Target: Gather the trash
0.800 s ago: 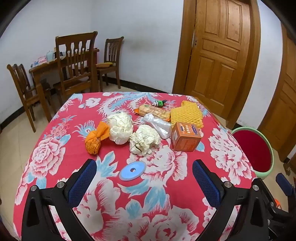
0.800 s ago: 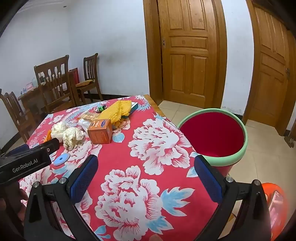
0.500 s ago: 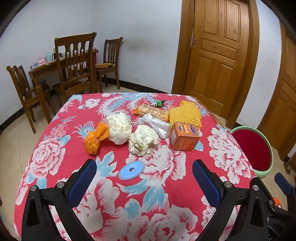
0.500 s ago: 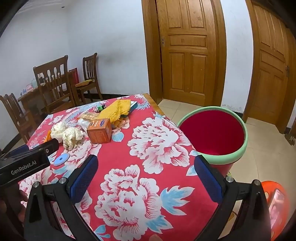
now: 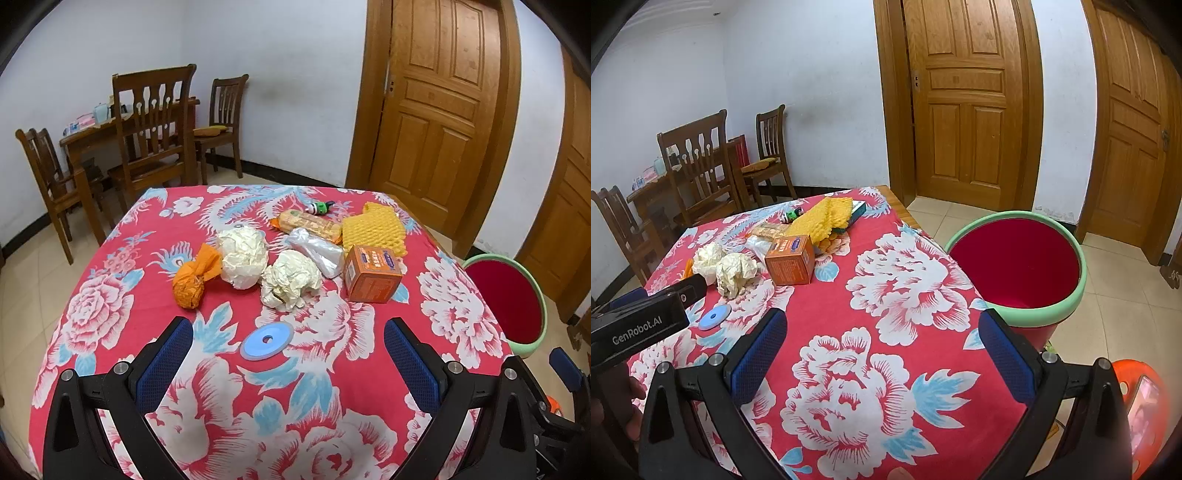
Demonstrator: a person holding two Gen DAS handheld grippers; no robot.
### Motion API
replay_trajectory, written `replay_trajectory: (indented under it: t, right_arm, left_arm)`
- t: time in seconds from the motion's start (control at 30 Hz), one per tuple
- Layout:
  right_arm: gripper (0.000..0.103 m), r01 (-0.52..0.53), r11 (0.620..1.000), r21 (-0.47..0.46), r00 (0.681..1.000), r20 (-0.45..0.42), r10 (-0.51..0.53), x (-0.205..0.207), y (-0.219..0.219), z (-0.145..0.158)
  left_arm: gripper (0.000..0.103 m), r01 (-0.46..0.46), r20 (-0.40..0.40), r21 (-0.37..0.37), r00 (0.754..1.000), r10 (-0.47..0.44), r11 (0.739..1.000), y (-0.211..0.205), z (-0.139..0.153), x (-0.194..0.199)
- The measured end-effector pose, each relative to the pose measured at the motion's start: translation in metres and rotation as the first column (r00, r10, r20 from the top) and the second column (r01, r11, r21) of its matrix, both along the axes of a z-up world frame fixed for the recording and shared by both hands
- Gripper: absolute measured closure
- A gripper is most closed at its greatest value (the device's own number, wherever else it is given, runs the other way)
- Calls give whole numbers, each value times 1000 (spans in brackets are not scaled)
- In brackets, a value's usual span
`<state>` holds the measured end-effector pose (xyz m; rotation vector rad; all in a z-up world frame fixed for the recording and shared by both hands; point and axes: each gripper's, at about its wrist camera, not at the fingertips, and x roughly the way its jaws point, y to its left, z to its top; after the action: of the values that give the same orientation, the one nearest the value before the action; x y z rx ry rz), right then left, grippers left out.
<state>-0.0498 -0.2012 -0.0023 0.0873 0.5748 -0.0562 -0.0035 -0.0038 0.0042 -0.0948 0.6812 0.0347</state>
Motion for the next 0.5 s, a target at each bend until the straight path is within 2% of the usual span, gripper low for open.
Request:
replay_trajectory:
  t: [0.5]
  right_arm:
    - [1, 0, 1000, 2, 1000, -3, 0, 0, 0, 0]
  left_arm:
    - [0, -14, -1, 2, 1000, 14, 1000, 7, 0, 4]
